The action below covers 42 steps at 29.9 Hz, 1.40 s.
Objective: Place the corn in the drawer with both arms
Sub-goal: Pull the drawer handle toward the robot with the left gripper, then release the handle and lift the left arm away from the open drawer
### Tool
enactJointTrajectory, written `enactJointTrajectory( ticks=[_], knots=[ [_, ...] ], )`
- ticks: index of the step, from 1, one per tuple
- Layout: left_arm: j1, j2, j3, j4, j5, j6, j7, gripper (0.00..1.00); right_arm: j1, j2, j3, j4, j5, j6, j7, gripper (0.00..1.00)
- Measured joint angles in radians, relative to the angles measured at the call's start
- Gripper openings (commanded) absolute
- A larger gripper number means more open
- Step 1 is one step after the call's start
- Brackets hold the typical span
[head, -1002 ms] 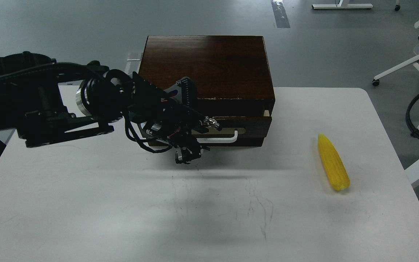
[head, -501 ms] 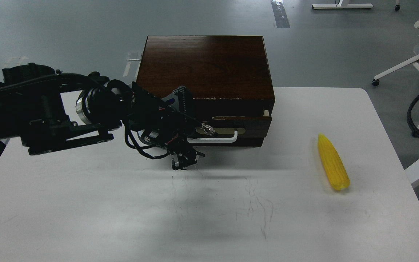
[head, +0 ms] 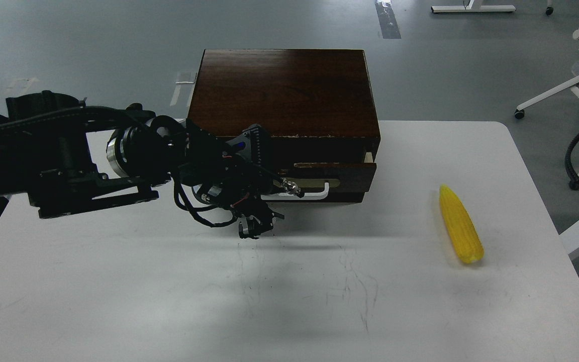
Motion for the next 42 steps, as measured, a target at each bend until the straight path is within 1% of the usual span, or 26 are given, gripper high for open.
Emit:
enactJointTrajectory(
  ticks=[8,23,24,25,27,28,30,33,34,36,38,42],
  knots=[
    [0.022,0.012,0.007,-0.026,-0.003,0.001,-0.002,0.48,0.001,0.0,0.001,-0.001,0.0,0.0,-0.001,1.0],
    [0.011,0.032,0.011,-0.118,-0.005,-0.001,-0.001,0.5,0.001,-0.004,0.002,0.0,0.0,0.0,0.0,1.0],
    [0.011,0.033,0.011,-0.122,-0.005,-0.001,0.0,0.54,0.001,-0.006,0.002,0.0,0.0,0.0,0.0,1.0],
    [0.01,0.032,0.01,-0.124,-0.005,-0.001,0.001,0.64,0.001,-0.008,0.002,0.0,0.0,0.0,0.0,1.0],
    [0.01,0.032,0.008,-0.127,-0.005,-0.001,0.003,0.77,0.001,-0.009,0.002,0.0,0.0,0.0,0.0,1.0],
    [0.01,0.032,0.006,-0.128,-0.005,-0.001,0.004,0.79,0.001,-0.009,0.001,0.0,0.0,0.0,0.0,1.0],
    [0.009,0.031,0.002,-0.13,-0.005,-0.001,0.006,0.8,0.001,-0.013,0.002,0.0,0.0,0.0,0.0,1.0],
    [0.008,0.03,-0.005,-0.134,-0.007,0.001,0.006,0.86,0.001,-0.019,0.002,-0.001,0.0,0.0,0.0,1.0],
    [0.006,0.03,-0.011,-0.134,-0.01,0.001,0.005,0.89,0.001,-0.019,0.002,-0.001,0.0,0.0,0.0,1.0],
    [0.002,0.032,-0.03,-0.132,-0.018,0.001,0.003,0.92,0.0,-0.021,0.002,-0.002,0.0,0.0,0.0,1.0],
    [-0.001,0.033,-0.057,-0.13,-0.038,0.001,0.002,0.97,0.0,-0.021,0.002,-0.001,0.0,0.0,0.0,1.0],
    [-0.002,0.052,-0.133,-0.125,-0.174,0.0,0.002,0.97,-0.001,-0.022,0.001,-0.001,0.0,0.0,-0.001,1.0]
  ],
)
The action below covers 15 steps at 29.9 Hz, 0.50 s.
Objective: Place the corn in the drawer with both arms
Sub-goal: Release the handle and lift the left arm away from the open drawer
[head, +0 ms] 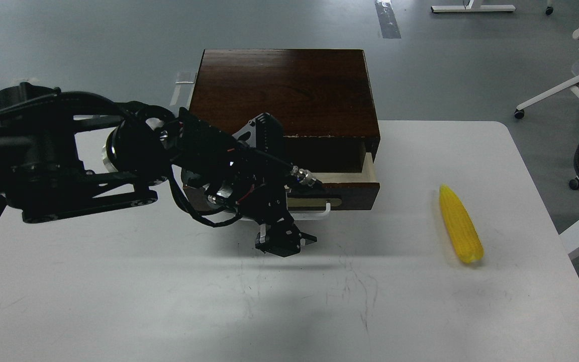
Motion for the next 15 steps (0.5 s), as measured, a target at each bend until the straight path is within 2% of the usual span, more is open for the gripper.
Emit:
enactJointTrajectory(
  ticks=[4,9,13,15],
  knots=[
    [0.004,0.046,-0.101,0.001,-0.217,0.0,0.0,0.97,-0.002,-0.022,-0.037,0.014,-0.008,0.0,-0.018,1.0],
    [0.027,0.183,-0.257,0.032,-0.692,0.0,-0.007,0.98,0.059,-0.064,-0.199,0.02,-0.1,0.0,-0.025,1.0],
    [0.035,0.219,-0.315,0.149,-1.088,-0.001,-0.006,0.98,0.128,-0.088,-0.294,0.022,-0.195,0.0,-0.025,1.0],
    [0.054,0.217,-0.323,0.249,-1.261,-0.001,-0.006,0.98,0.154,-0.094,-0.331,0.027,-0.229,0.0,-0.024,1.0]
  ],
)
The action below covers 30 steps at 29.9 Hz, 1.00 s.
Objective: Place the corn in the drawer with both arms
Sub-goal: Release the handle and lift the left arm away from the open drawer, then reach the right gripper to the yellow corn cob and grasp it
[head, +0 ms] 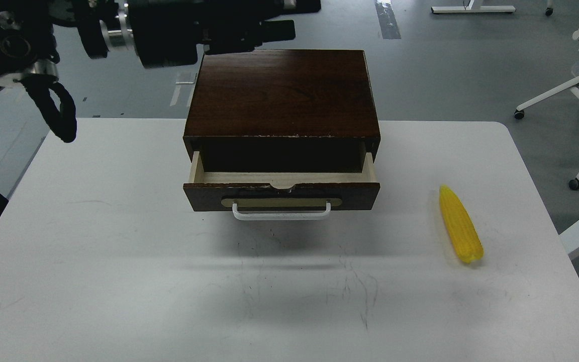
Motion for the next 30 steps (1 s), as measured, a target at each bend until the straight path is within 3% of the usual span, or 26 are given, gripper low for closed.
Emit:
enactJointTrajectory(
  ticks=[7,9,14,20,26,30],
  knots=[
    [0.094,-0.09,-0.027,0.35,-0.444,0.0,-0.006,0.98,0.11,-0.037,-0.099,0.074,-0.235,0.0,-0.002,1.0],
    [0.12,-0.106,-0.043,0.402,-0.55,0.009,-0.006,0.98,0.128,-0.043,-0.121,0.105,-0.302,0.0,-0.003,1.0],
    [0.218,-0.112,-0.177,0.454,-0.789,0.006,0.002,0.98,0.154,-0.067,-0.154,0.209,-0.527,0.0,-0.004,1.0],
    [0.335,-0.126,-0.363,0.51,-0.852,0.0,0.005,0.98,0.165,-0.107,-0.154,0.401,-0.9,0.0,-0.003,1.0],
    [0.407,-0.146,-0.398,0.563,-0.852,0.0,0.006,0.98,0.117,-0.152,-0.239,0.656,-1.208,0.0,-0.014,1.0],
    [0.451,-0.134,-0.398,0.556,-0.846,0.0,0.006,0.98,0.105,-0.168,-0.31,0.722,-1.292,0.0,-0.045,1.0]
  ],
)
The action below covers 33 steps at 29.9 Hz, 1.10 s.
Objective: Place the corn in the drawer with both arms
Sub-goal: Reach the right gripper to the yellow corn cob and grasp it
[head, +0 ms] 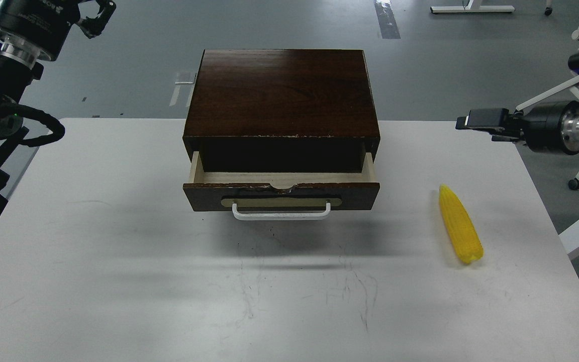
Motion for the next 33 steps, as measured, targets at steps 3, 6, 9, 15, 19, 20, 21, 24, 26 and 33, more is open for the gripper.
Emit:
enactJointTrajectory(
  ticks=[3,6,9,15,19,20,21,24,26,33],
  knots=[
    [0.014,0.015,0.007,0.005,0.003,0.0,0.001,0.98,-0.017,-0.002,-0.025,-0.002,-0.015,0.0,-0.007,1.0],
    [0.024,0.019,0.016,0.009,0.006,0.0,0.005,0.98,-0.046,0.002,-0.034,-0.008,-0.023,0.0,-0.008,0.95],
    [0.031,0.02,0.039,0.011,0.008,0.0,0.005,0.98,-0.097,0.009,-0.036,-0.025,-0.031,0.0,-0.009,0.95],
    [0.034,0.031,0.053,0.011,0.008,0.0,-0.003,0.98,-0.18,0.064,-0.034,-0.074,-0.032,0.0,-0.003,0.91],
    [0.034,0.033,0.053,0.008,0.007,0.0,-0.009,0.98,-0.206,0.075,-0.034,-0.083,-0.033,0.0,0.0,0.84],
    [0.034,0.033,0.053,0.006,0.007,0.0,-0.009,0.98,-0.212,0.084,-0.034,-0.089,-0.033,0.0,0.0,0.84],
    [0.034,0.033,0.053,0.003,0.007,0.0,-0.009,0.98,-0.216,0.096,-0.034,-0.093,-0.034,0.0,0.0,0.84],
    [0.036,0.033,0.053,0.001,0.007,0.0,-0.009,0.98,-0.22,0.125,-0.036,-0.104,-0.036,0.0,0.0,0.84],
    [0.041,0.033,0.053,0.001,0.007,0.0,-0.009,0.98,-0.223,0.135,-0.038,-0.114,-0.041,0.0,0.0,0.84],
    [0.054,0.033,0.053,0.002,0.006,0.0,-0.008,0.98,-0.229,0.181,-0.039,-0.145,-0.05,0.0,-0.001,0.56]
  ],
)
